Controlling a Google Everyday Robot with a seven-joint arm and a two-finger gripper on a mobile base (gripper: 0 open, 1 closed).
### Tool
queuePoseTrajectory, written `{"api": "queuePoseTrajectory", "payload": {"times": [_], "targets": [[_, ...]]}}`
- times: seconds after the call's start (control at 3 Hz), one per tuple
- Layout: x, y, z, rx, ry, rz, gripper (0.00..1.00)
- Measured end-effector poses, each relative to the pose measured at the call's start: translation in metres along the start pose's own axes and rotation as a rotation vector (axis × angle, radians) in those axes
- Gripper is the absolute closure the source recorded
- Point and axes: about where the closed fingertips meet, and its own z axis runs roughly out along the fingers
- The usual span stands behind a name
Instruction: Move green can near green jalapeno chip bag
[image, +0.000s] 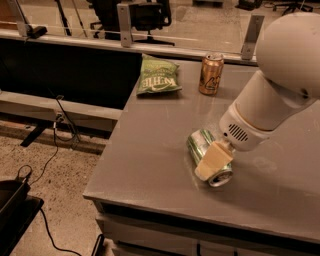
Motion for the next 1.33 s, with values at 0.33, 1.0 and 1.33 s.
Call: {"api": "queuePoseTrajectory", "payload": {"times": [0.33, 1.0, 1.33], "targets": [[0.0, -0.001, 0.011, -0.014, 0.029, 0.006, 0.65], [0.0, -0.002, 0.015, -0.019, 0.05, 0.004, 1.0], [-0.006, -0.017, -0.007, 0.007, -0.004, -0.005, 1.0]]}}
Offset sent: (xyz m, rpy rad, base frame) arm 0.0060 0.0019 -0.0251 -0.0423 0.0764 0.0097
